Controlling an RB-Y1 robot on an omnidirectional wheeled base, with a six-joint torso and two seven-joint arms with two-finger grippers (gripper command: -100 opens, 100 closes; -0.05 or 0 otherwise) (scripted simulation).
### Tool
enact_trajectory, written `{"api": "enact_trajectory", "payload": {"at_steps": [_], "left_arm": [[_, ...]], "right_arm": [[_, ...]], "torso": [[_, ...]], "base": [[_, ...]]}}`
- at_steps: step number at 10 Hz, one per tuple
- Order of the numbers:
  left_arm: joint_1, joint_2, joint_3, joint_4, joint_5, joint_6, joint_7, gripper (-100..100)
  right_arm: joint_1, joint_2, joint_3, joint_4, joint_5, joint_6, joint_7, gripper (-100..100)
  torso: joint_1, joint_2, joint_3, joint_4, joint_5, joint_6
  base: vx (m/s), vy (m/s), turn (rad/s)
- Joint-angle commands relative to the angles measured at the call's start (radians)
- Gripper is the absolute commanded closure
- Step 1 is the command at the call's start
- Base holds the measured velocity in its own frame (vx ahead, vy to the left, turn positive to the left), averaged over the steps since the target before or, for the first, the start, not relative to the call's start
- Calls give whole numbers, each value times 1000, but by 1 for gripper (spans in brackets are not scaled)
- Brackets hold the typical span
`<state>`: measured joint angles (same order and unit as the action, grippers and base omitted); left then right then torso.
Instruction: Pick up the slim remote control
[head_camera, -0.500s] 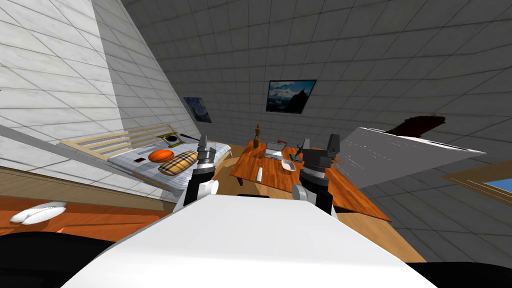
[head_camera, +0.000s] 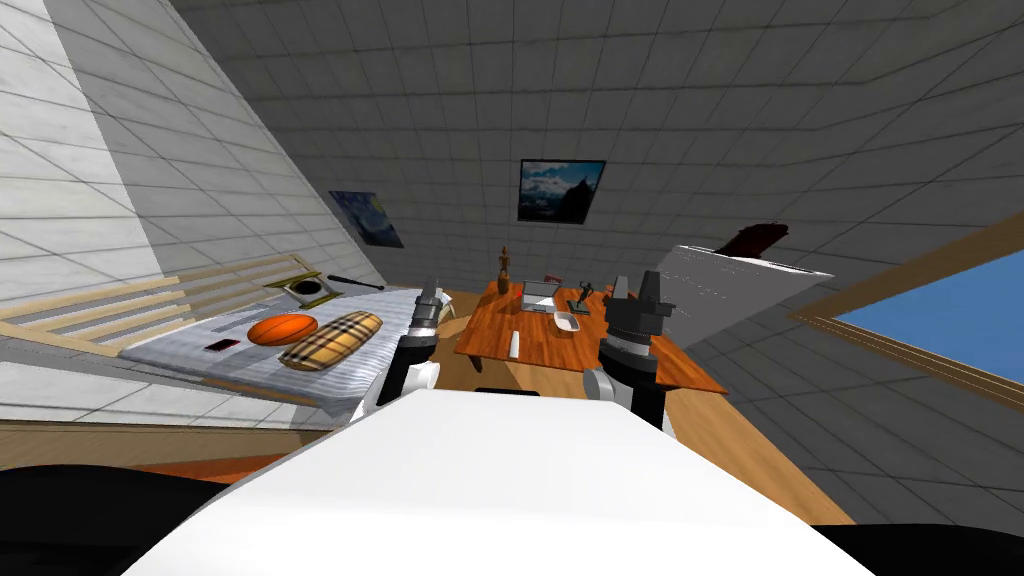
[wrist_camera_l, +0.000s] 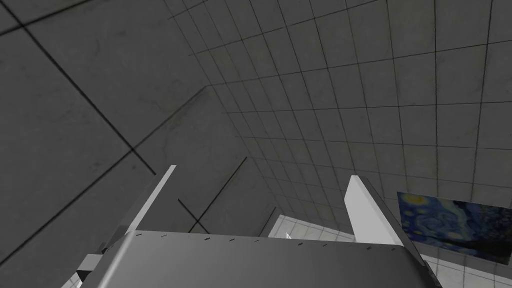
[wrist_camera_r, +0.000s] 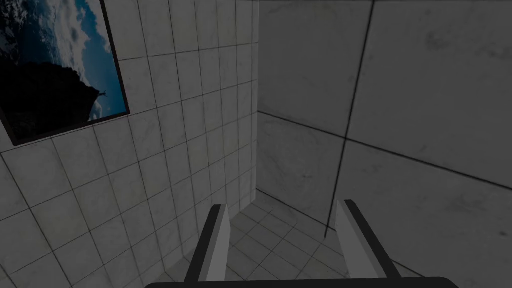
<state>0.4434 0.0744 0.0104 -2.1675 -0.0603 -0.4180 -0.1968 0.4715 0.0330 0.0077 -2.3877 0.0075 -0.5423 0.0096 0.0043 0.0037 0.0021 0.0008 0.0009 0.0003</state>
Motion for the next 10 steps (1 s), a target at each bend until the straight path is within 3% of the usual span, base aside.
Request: {"api": "enact_trajectory", "payload": {"at_steps": [1,2,3,5,6,8,9,10], "left_arm": [[-16,36,-23,40,-44,-3,-27,-100],[-27,60,-39,63,-74,-6,-45,-100],[-27,60,-39,69,-76,-6,-45,-100],[-54,111,-72,138,-145,-13,-83,-100],[-54,111,-72,138,-152,-13,-83,-100],[-86,165,-108,220,-220,-22,-123,-100],[-86,165,-108,221,-244,-22,-123,-100],[-103,192,-127,267,-274,-26,-144,-100]], "right_arm": [[0,0,0,0,0,0,0,0],[0,0,0,0,0,0,0,0],[0,0,0,0,0,0,0,0],[0,0,0,0,0,0,0,0],[0,0,0,0,0,0,0,0],[0,0,0,0,0,0,0,0],[0,0,0,0,0,0,0,0],[0,0,0,0,0,0,0,0]], "torso": [[0,0,0,0,0,0],[1,1,0,0,0,0],[1,0,0,0,0,0],[-1,-2,-1,0,0,0],[1,-2,-1,0,0,0],[0,-2,-1,0,0,0],[1,-2,-1,0,0,0],[1,-2,-1,0,0,-1]], "base": [[-69,69,-315],[-65,71,-328],[-41,56,-134],[-34,52,-337],[-44,56,-166],[-41,55,-341],[-35,65,-204],[-31,43,-385]]}}
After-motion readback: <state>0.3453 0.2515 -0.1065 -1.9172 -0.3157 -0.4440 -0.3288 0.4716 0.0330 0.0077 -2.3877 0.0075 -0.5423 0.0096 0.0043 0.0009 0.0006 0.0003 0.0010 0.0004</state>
